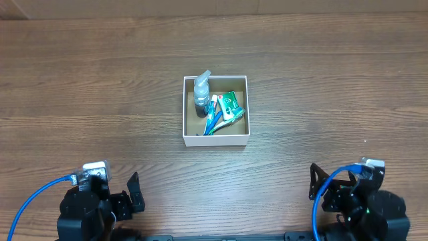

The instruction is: Pack container

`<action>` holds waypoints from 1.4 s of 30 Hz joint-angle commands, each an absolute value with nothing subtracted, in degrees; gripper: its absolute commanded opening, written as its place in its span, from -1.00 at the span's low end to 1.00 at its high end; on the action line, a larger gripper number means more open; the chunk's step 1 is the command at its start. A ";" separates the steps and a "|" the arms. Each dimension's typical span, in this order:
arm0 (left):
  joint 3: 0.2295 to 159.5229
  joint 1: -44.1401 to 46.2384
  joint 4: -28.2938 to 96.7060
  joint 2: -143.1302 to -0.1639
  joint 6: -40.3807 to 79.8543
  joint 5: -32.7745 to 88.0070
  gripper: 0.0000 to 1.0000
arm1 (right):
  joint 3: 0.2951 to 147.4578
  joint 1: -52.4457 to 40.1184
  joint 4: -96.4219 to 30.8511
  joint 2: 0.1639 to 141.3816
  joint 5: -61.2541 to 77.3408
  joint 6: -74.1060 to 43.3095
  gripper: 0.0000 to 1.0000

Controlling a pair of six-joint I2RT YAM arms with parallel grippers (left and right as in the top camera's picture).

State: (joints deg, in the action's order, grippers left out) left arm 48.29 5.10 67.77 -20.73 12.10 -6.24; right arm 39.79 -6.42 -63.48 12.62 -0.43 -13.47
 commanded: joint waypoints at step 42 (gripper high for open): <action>31.11 4.71 53.82 -8.23 11.55 -5.96 1.00 | 0.47 -6.42 -4.62 0.27 2.68 10.68 1.00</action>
State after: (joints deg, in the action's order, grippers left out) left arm 40.51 5.10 59.64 -13.15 12.08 -6.22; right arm 1.06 -6.42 -4.95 0.64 2.59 10.57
